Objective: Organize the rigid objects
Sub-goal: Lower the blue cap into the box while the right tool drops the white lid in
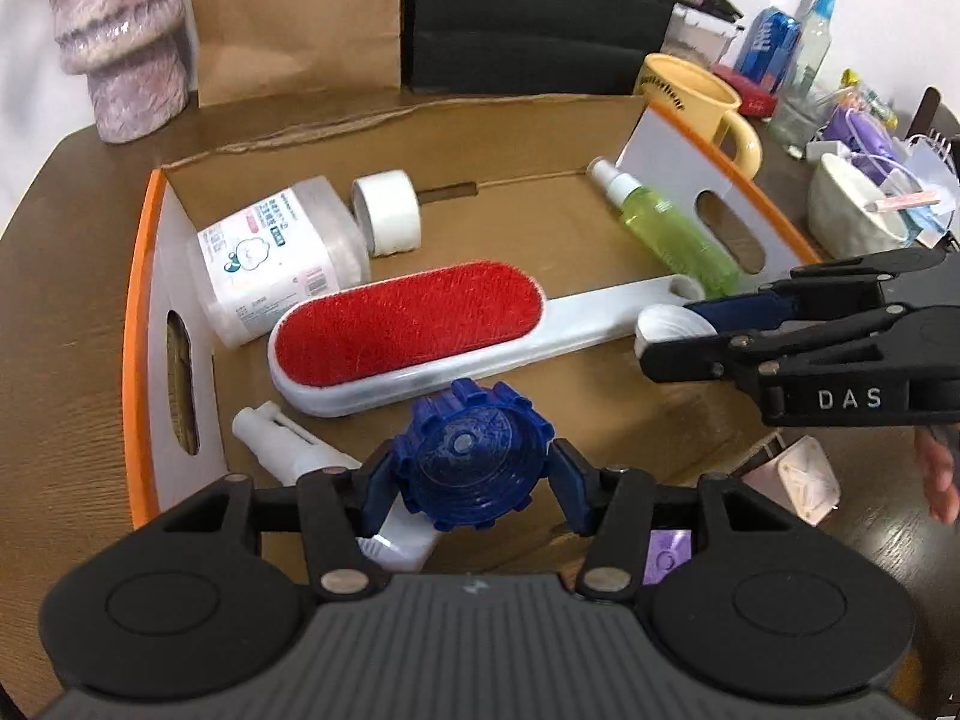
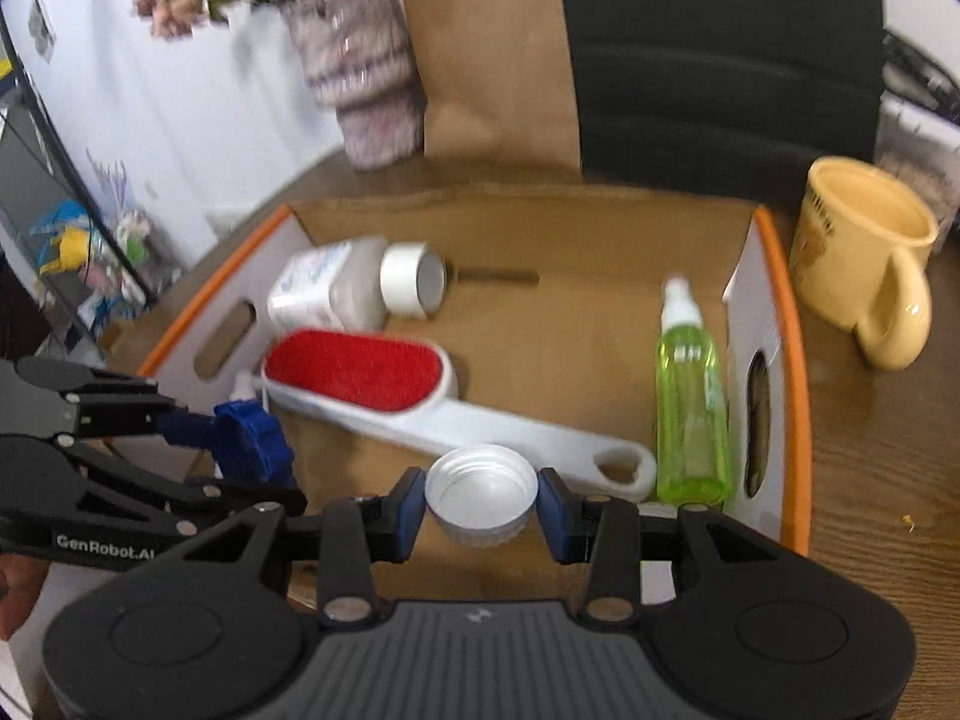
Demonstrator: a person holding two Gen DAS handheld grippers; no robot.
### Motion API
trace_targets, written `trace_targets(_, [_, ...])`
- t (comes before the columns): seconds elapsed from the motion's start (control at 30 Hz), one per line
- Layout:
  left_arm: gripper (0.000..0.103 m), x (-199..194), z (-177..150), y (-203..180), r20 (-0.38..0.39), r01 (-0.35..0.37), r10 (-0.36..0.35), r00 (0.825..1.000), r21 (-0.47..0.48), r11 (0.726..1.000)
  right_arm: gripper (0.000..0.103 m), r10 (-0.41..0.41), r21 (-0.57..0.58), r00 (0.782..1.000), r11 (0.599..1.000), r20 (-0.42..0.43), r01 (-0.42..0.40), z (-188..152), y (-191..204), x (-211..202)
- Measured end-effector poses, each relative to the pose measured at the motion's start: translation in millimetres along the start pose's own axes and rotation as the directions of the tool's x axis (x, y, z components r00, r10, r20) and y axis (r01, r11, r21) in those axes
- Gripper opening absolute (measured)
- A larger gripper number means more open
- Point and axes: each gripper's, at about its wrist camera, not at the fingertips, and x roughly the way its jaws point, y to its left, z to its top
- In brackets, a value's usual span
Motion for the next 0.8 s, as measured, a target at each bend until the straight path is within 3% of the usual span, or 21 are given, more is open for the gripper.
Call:
trace_targets(0.13, [0.054, 12, 0, 6, -0.042, 0.004, -0.006, 0.999, -0.031, 1.0, 0.041, -0.062, -0.022, 0.996, 0.998, -0.071, 0.06, -1, 2, 16])
trace_targets(0.27, [0.064, 15, -4, 11, -0.037, 0.015, -0.017, 0.999, -0.05, 0.999, 0.054, -0.067, -0.026, 0.997, 0.998, -0.045, 0.066, -7, 5, 15])
trace_targets(0.8, [0.069, 7, -11, 7, -0.009, -0.016, 0.016, 1.0, -0.008, 1.0, 0.054, -0.14, 0.104, 0.99, 0.985, 0.015, 0.138, -29, 9, 2])
